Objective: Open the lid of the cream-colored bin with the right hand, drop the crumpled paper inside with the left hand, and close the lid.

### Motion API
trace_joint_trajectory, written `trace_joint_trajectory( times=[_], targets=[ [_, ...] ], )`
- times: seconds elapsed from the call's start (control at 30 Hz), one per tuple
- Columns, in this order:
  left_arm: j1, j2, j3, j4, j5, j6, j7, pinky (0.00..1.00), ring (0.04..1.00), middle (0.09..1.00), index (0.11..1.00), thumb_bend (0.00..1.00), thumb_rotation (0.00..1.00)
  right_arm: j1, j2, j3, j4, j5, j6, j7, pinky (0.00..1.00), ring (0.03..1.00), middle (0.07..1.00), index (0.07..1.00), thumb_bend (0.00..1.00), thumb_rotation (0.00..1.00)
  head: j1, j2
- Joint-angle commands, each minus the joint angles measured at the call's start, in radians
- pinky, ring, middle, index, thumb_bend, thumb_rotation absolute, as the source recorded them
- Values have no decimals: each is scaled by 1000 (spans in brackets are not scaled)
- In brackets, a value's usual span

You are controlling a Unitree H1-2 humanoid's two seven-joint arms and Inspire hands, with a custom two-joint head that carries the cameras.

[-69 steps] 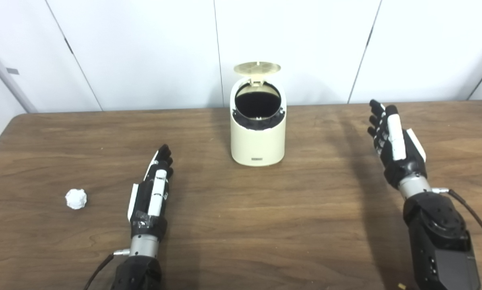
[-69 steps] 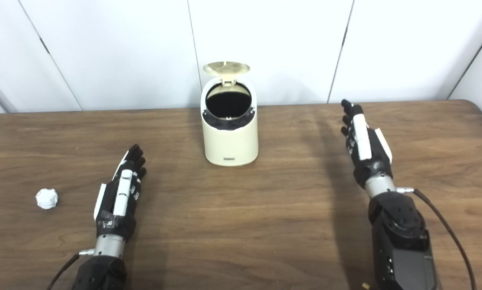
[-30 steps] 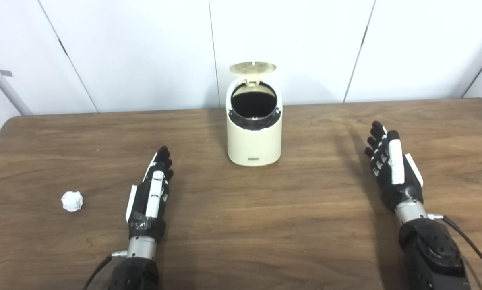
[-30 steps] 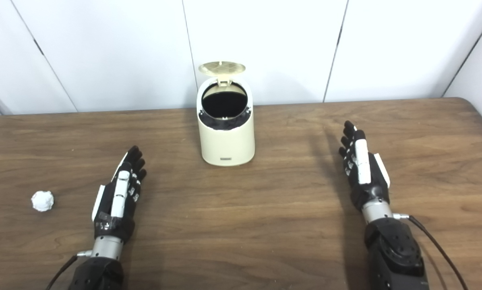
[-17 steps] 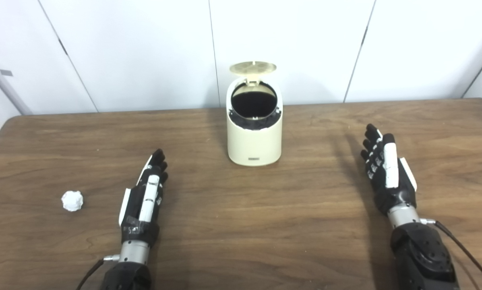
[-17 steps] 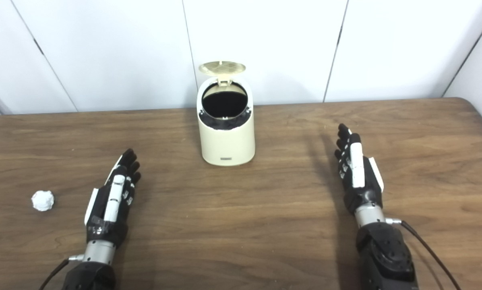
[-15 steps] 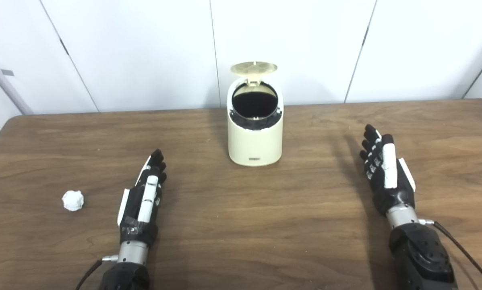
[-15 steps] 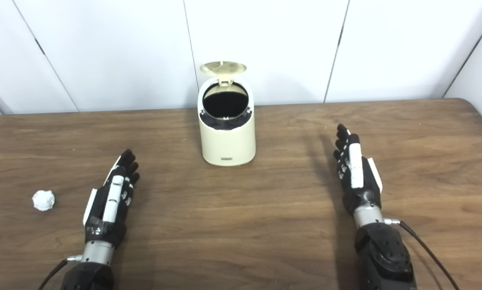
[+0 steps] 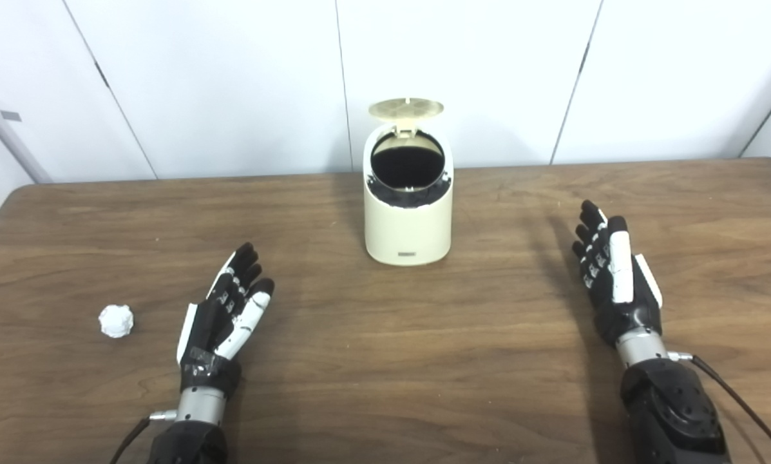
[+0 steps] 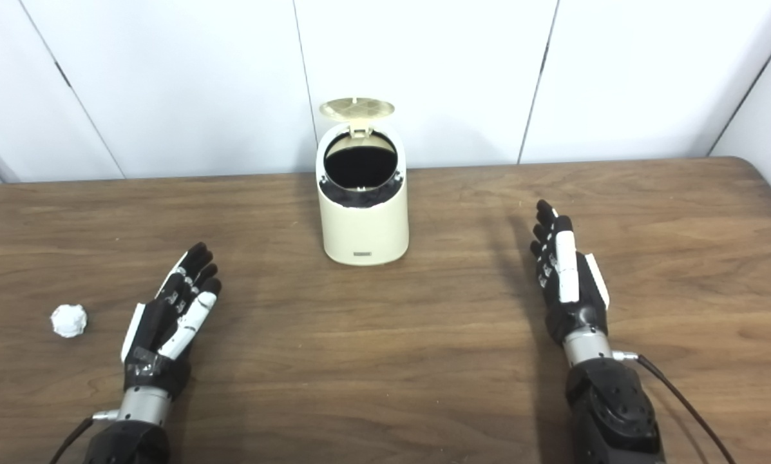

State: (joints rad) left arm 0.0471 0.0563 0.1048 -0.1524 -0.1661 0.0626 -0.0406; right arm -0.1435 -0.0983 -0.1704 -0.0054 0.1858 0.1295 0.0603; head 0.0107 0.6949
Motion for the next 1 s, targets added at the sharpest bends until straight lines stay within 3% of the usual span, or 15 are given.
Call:
trace_joint_trajectory(
  times=[0.0, 0.17, 0.37, 0.5, 0.97],
  targets=[
    [1, 18, 7, -48, 2, 11, 0, 961, 954, 953, 946, 552, 342, -24, -4, -1, -27, 12, -13, 0, 1000, 1000, 992, 942, 544, 1000, 4, 1],
    [0, 37, 17, -104, 13, 43, 5, 966, 959, 954, 947, 478, 345, -30, -6, -4, -8, 19, -20, 2, 1000, 1000, 985, 934, 556, 1000, 17, -1],
    [-4, 65, 27, -197, 51, 109, 16, 999, 974, 940, 941, 583, 296, -32, -19, -1, 13, 25, -38, 16, 1000, 1000, 994, 946, 548, 1000, 44, -6],
    [-17, 86, 42, -222, 68, 117, 18, 1000, 963, 925, 935, 625, 279, -33, -29, -1, 29, 31, -52, 23, 1000, 1000, 993, 951, 547, 1000, 76, -9],
    [-38, 82, 69, -279, 78, 150, 48, 925, 914, 919, 937, 638, 208, -45, -60, -14, 102, 62, -84, 48, 1000, 1000, 996, 953, 541, 1000, 286, -50]
  ],
)
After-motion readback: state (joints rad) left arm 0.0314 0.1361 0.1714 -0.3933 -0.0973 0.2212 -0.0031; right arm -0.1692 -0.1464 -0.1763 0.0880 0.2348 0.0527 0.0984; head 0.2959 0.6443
